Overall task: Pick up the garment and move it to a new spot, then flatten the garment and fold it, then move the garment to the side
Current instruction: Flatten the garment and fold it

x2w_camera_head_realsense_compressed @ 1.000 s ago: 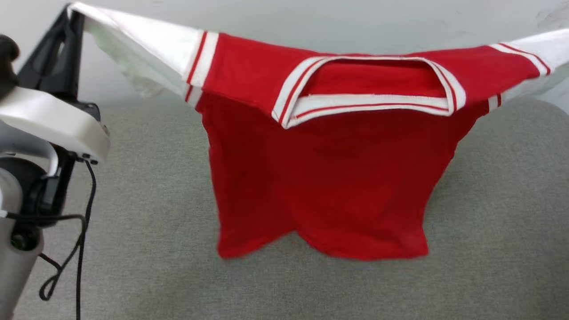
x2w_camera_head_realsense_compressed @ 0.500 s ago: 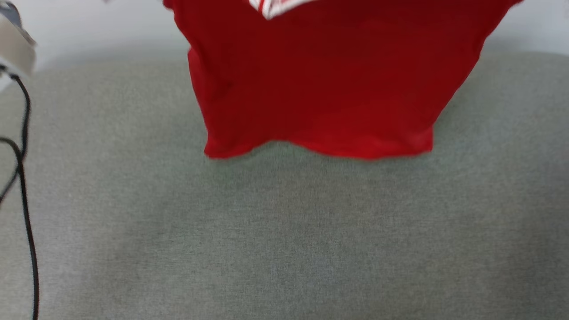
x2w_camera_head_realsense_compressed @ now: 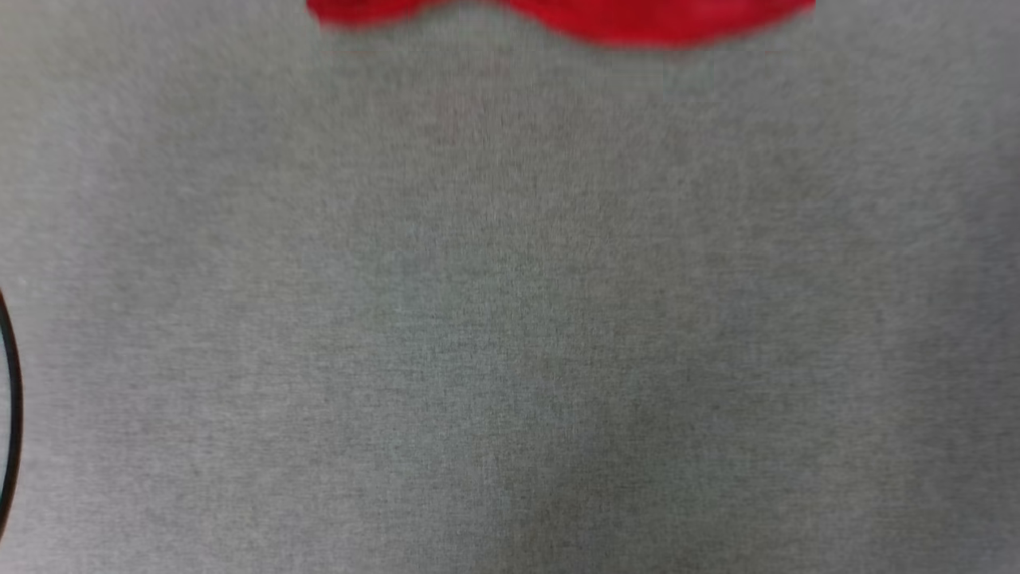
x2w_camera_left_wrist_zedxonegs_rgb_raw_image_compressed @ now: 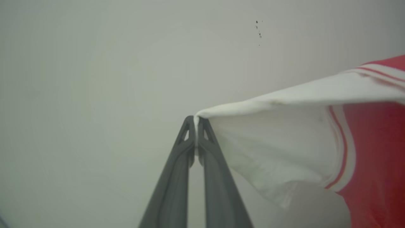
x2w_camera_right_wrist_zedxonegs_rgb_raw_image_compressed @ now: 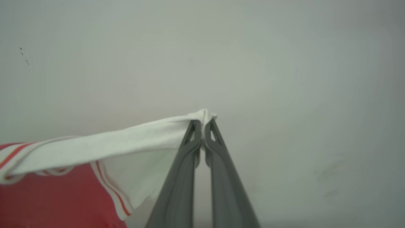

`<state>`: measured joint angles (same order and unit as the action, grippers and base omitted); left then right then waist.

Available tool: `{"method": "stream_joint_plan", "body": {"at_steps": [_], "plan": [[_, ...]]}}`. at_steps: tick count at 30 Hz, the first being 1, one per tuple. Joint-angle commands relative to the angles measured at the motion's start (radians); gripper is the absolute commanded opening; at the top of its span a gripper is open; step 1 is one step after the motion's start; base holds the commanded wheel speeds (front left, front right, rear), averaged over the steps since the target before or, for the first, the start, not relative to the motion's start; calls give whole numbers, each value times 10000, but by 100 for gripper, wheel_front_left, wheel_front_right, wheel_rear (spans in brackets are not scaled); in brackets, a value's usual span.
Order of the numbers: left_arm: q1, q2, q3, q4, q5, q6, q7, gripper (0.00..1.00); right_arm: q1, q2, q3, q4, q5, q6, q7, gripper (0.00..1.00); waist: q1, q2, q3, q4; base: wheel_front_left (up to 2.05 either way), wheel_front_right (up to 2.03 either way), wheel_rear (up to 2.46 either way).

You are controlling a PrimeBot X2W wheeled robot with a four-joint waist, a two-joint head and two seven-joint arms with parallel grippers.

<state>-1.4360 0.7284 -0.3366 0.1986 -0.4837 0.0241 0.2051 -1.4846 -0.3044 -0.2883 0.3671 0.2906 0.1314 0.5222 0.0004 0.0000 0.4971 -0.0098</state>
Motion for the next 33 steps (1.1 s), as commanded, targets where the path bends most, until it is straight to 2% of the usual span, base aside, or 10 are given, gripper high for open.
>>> {"method": "stream_joint_plan", "body": {"at_steps": [1,8,15,18,24,30,33], "plan": [[-352,-90,-22,299,93,-51,-168,0,-312,87,-41,183,-137,-14,-207,0,-4,0,680,37,0,0,0],[-2079,-829,-273,2018,516,-229,-1293,0,-1876,386,-181,1543,-736,-14,-1360,0,-4,0,1425,127,0,0,0],[-1912,-1402,-619,3185,548,-406,-2110,0,-1866,573,-73,2671,-761,-13,-2174,0,-4,0,1634,239,0,0,0],[-1327,-1596,-787,3495,479,-497,-2418,0,-1325,564,173,3034,-524,-13,-2321,0,-4,0,1521,241,0,0,0],[462,-1894,-1092,3766,213,-561,-2934,0,214,157,482,3409,185,-13,-2541,0,-4,0,912,290,0,0,0],[3041,-2212,-1256,3511,-332,-297,-3222,0,2558,-194,1051,3417,1177,-13,-2105,0,-4,0,-148,289,0,0,0],[4346,-2175,-1281,3159,-624,-146,-3200,0,3754,-396,1271,3265,1665,-13,-1826,0,-4,0,-702,301,0,0,0]]}}
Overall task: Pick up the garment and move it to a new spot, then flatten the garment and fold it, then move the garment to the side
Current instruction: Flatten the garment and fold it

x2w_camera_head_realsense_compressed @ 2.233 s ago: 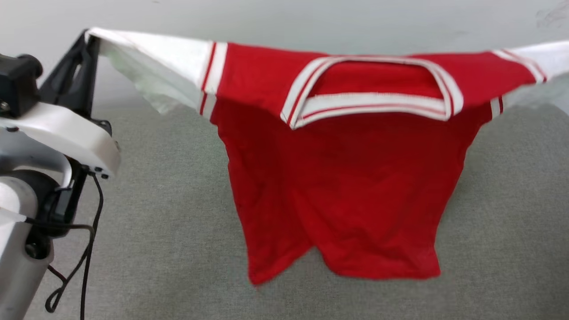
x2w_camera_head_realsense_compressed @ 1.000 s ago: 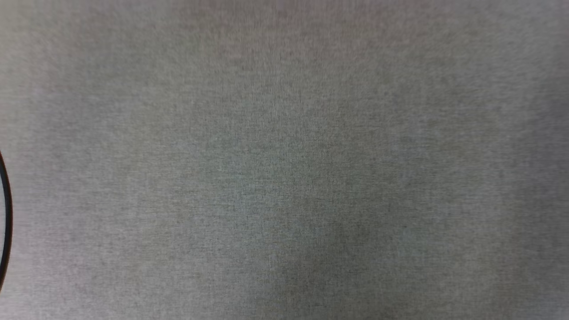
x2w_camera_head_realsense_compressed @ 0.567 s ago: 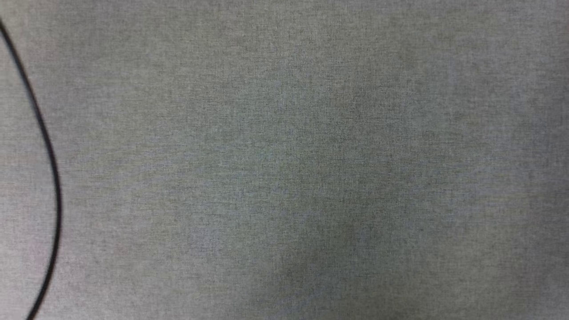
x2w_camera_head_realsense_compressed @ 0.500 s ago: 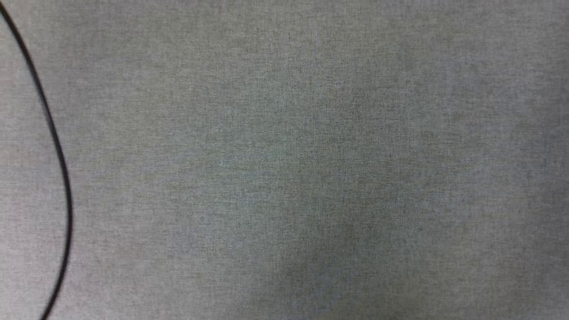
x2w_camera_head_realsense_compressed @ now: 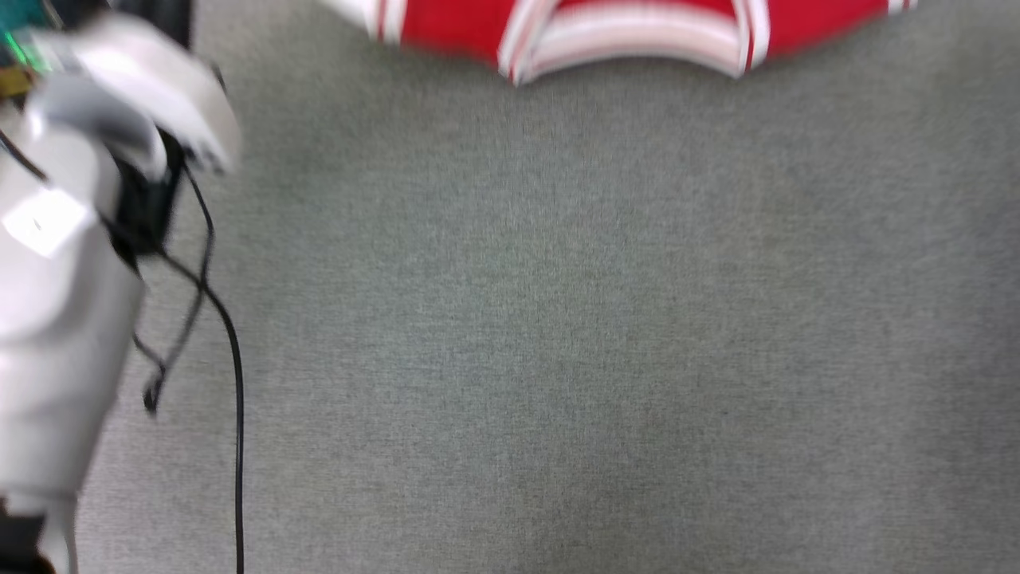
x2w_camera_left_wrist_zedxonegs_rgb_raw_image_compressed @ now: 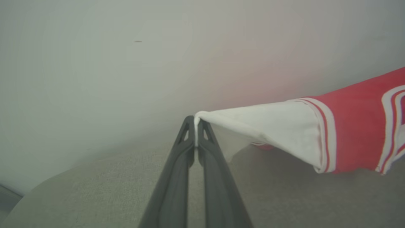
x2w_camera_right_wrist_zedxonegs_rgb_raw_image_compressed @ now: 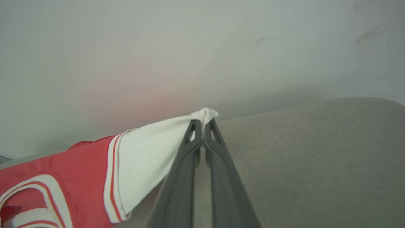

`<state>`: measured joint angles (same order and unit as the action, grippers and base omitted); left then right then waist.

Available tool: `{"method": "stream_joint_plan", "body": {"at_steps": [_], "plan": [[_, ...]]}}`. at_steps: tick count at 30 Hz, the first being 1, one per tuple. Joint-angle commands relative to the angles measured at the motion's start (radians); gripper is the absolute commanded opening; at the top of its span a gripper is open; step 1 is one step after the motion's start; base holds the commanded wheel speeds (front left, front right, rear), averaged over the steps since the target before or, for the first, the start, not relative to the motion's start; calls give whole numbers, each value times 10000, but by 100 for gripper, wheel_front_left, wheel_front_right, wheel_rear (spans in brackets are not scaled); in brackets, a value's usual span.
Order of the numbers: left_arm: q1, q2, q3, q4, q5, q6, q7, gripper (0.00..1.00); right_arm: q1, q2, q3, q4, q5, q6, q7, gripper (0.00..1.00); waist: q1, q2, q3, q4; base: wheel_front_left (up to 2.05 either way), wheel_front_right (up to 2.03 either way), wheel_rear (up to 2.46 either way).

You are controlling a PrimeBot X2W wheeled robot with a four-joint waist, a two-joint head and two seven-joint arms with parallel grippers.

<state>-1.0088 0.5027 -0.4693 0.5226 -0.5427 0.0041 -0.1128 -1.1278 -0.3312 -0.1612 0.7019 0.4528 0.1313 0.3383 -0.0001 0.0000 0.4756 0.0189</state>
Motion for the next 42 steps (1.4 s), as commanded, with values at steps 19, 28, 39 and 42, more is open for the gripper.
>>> {"method": "stream_joint_plan", "body": {"at_steps": [19,28,39,42], "plan": [[5741,916,-941,-1959,-590,520,745,0,6030,-589,-556,-949,1742,-14,2038,0,1,0,-2903,54,0,0,0],[7619,1475,-1150,-3085,-992,866,1231,0,7980,-487,-1302,-2173,1917,-14,3547,0,1,0,-3831,79,0,0,0],[9800,2137,-1329,-4847,-1576,1312,1732,0,10348,121,-2433,-4472,2009,-12,6457,0,1,0,-4401,95,0,0,0],[10181,2243,-1326,-5239,-1611,1496,1693,0,10884,344,-2672,-5140,1891,-12,7083,0,1,0,-4368,115,0,0,0]]}}
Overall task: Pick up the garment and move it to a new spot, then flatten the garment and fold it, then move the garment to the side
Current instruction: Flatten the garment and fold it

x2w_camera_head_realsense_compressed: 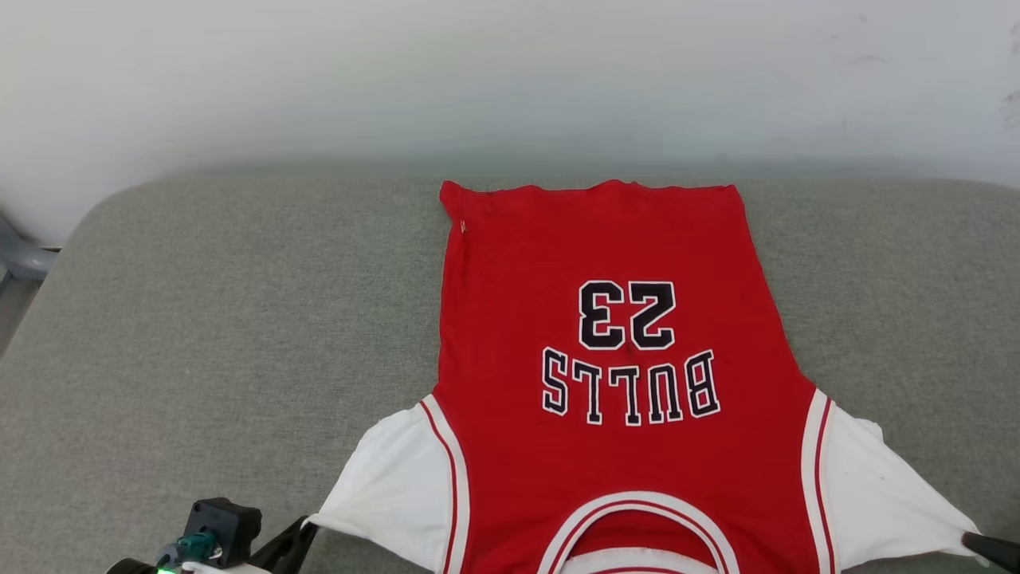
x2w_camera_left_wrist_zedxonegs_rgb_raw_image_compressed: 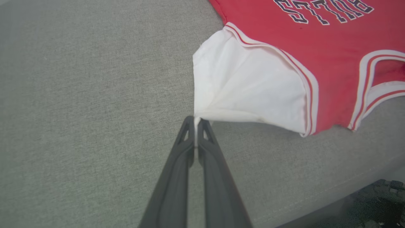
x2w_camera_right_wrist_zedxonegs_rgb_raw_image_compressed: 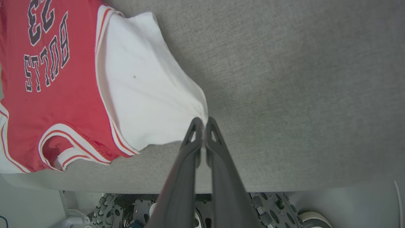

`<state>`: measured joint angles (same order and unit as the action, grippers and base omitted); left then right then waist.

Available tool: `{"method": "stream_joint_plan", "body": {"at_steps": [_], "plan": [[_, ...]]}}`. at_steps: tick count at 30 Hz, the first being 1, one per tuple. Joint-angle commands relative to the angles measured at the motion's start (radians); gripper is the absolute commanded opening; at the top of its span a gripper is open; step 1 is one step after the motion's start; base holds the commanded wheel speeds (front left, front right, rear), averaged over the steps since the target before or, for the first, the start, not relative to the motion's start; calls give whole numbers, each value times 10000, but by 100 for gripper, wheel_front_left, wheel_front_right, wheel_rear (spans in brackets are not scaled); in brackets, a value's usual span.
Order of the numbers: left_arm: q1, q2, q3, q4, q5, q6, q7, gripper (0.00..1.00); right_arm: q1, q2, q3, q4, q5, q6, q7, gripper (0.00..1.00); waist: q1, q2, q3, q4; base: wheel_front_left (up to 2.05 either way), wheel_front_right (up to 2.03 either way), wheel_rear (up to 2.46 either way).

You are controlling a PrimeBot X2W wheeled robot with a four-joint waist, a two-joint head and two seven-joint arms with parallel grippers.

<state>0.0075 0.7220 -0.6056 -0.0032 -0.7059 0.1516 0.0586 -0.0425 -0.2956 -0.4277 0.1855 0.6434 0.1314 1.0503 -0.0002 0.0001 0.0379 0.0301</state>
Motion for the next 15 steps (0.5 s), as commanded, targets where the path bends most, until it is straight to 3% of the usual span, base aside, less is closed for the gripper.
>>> {"method": "stream_joint_plan", "body": {"at_steps": [1,7,9,15], "plan": [[83,49,22,-101,42,69,-58,0,128,78,-100,-155,-49,-14,96,0,2,-1,42,14,0,0,0],[-275,-27,-259,-797,276,-20,226,0,-19,421,-188,-1093,-343,-13,709,0,2,-1,474,123,0,0,0],[-406,-16,-271,-1082,328,47,377,0,-258,369,-181,-1424,-507,-13,718,100,2,-1,674,170,0,0,0],[-785,221,-439,-2381,501,110,1132,0,-1499,350,29,-2412,-341,-10,1685,100,2,-1,1638,383,0,0,0]]}}
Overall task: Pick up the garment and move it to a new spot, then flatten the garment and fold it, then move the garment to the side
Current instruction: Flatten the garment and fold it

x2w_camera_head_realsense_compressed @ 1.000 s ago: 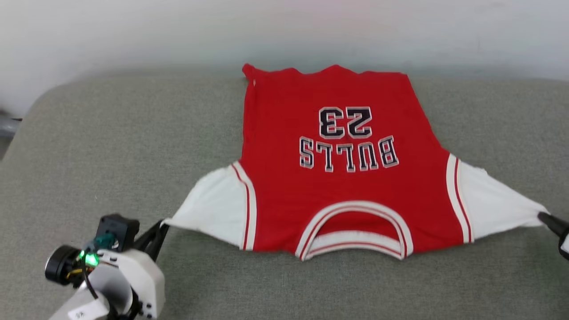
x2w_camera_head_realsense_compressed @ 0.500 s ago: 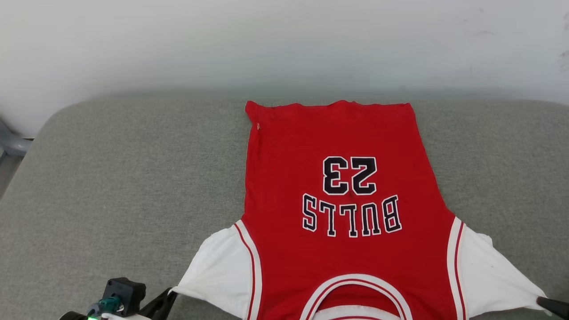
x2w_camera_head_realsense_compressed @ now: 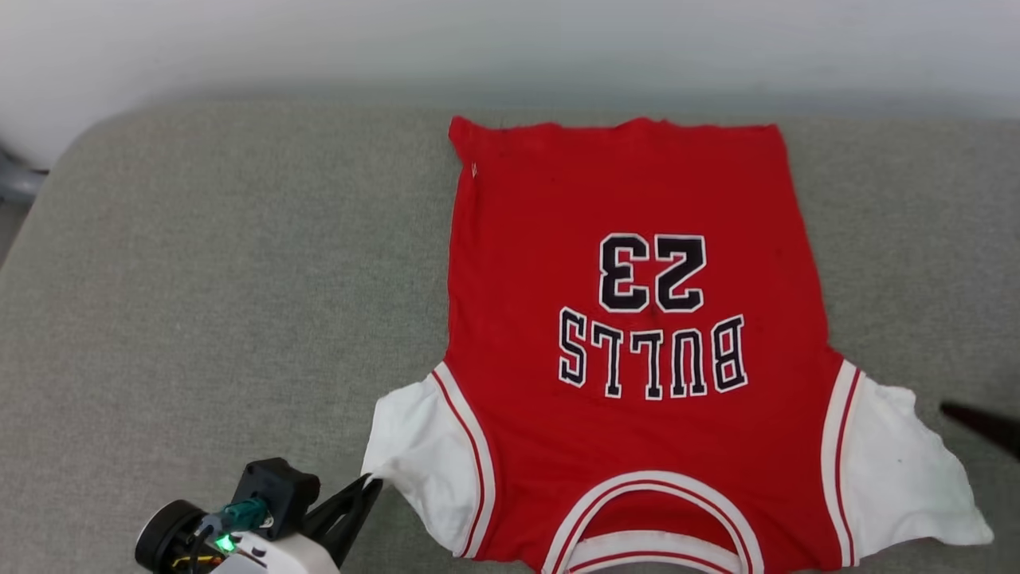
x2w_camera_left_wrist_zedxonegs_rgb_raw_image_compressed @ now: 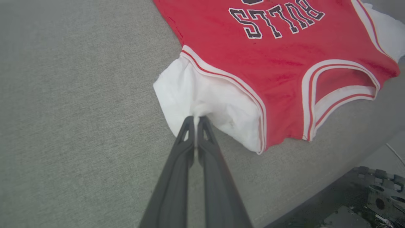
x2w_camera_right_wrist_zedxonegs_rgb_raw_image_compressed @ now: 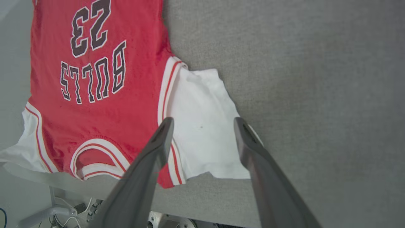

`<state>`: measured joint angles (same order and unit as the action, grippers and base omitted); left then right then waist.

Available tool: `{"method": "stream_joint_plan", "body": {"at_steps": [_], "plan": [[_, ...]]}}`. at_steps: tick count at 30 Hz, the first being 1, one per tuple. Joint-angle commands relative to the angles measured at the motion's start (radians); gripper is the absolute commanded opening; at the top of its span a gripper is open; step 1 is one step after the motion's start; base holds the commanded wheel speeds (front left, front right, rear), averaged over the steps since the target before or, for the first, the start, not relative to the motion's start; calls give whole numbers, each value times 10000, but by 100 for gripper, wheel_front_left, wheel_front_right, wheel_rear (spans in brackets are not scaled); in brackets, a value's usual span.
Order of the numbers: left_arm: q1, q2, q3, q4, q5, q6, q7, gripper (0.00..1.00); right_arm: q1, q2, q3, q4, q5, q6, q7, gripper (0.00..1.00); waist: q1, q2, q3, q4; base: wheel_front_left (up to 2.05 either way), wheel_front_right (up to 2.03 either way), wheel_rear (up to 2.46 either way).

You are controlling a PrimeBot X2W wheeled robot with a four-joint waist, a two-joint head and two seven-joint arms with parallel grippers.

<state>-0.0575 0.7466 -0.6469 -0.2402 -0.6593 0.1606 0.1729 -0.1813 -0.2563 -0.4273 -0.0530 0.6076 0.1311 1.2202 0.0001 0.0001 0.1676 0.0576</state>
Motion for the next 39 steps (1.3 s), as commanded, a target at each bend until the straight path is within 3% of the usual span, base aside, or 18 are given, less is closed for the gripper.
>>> {"method": "stream_joint_plan", "body": {"at_steps": [1,9,22,32,39], "plan": [[-147,14,-45,-262,32,60,112,0,-438,-78,86,-153,32,-7,124,100,-1,-1,565,152,0,0,0],[-654,183,-220,-1783,497,207,842,0,-3844,-411,591,-42,-719,-7,988,100,-1,-1,2389,972,0,0,0],[-1650,-490,-601,-2425,1110,-27,832,0,-8488,-893,706,2421,-3514,-7,1172,100,-1,-1,4409,2457,0,0,0],[-1972,-815,-688,-2274,1195,-167,513,0,-9906,-1036,355,3717,-4911,-7,680,100,-1,-1,5142,3028,0,0,0],[-2012,-930,-718,-2120,1163,-188,377,0,-9818,-905,479,4433,-5170,-7,456,100,-1,-1,5292,3214,0,0,0]]}}
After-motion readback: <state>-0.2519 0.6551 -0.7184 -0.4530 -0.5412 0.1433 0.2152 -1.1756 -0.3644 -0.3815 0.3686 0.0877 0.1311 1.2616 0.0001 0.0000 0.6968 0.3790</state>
